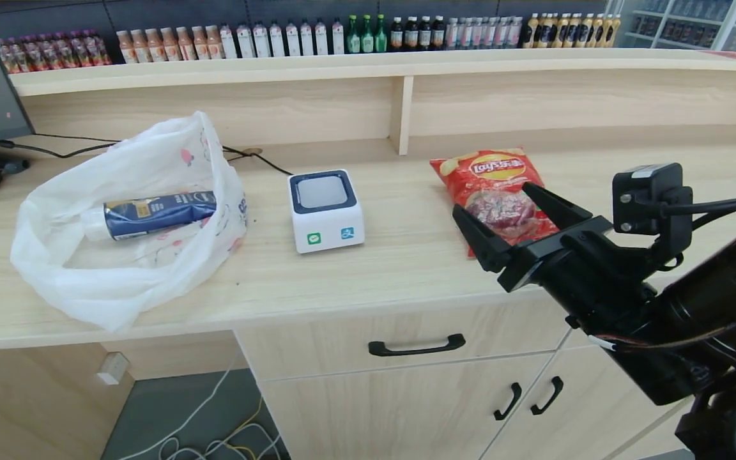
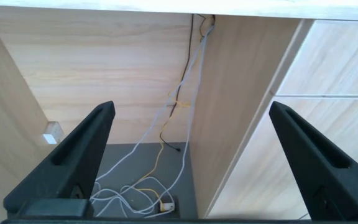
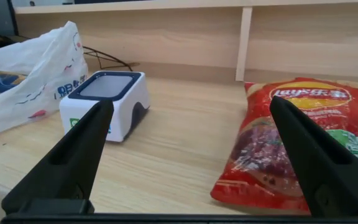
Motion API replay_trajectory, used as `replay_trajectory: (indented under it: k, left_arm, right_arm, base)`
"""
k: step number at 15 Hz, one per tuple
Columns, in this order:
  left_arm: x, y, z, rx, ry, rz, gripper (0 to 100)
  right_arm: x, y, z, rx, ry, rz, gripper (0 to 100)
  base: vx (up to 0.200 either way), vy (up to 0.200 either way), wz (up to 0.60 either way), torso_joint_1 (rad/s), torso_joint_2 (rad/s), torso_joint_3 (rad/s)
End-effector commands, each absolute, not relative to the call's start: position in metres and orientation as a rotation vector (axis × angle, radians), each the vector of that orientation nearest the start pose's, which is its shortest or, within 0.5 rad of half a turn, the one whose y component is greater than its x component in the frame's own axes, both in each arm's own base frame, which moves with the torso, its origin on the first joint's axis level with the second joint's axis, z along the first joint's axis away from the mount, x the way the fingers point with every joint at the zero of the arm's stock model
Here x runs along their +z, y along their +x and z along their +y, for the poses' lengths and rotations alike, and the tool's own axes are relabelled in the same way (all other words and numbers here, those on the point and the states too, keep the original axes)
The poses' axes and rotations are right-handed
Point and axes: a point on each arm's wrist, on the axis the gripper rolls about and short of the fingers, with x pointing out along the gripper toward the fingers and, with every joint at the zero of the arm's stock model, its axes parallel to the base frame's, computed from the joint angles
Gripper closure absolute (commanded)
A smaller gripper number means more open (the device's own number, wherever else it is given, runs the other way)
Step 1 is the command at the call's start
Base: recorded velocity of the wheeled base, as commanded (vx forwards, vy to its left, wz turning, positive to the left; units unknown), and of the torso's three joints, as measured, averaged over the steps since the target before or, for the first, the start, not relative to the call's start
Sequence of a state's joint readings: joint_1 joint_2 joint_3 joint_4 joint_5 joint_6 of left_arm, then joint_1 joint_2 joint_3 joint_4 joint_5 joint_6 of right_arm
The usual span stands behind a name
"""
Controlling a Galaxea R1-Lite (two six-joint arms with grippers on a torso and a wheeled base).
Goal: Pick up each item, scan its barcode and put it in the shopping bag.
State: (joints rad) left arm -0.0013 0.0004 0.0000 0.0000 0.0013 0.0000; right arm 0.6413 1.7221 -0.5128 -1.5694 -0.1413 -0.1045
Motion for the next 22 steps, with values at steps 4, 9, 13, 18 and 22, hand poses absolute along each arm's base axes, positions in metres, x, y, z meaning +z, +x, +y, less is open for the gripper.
replay_trajectory:
  k: [4, 9, 13, 18, 22]
  left_arm:
    - [0.0755, -0.0228, 0.0001, 0.000, 0.000, 0.000, 0]
    - [0.0755, -0.0228, 0.0001, 0.000, 0.000, 0.000, 0]
    - [0.0755, -0.0228, 0.0001, 0.000, 0.000, 0.000, 0]
    - [0.0755, -0.0228, 0.0001, 0.000, 0.000, 0.000, 0]
    - [0.0755, -0.0228, 0.0001, 0.000, -0.002, 0.000, 0]
  right_arm:
    - [0.1909, 0.2189, 0.1600, 0.479, 0.030, -0.342, 0]
    - [0.1898, 0.2189, 0.1600, 0.480, 0.028, -0.338, 0]
    - [0.1902, 0.2187, 0.1598, 0.479, 0.028, -0.339, 0]
    - [0.1913, 0.2190, 0.1601, 0.479, 0.030, -0.343, 0]
    - [0.1935, 0.2191, 0.1601, 0.478, 0.032, -0.352, 0]
  base:
    - [0.000, 0.000, 0.00, 0.000, 0.00, 0.000]
    - [0.000, 0.000, 0.00, 0.000, 0.00, 0.000]
    - [0.000, -0.150, 0.00, 0.003, 0.00, 0.001]
    - [0.000, -0.120, 0.00, 0.000, 0.00, 0.002]
    - [0.000, 0.000, 0.00, 0.000, 0.00, 0.000]
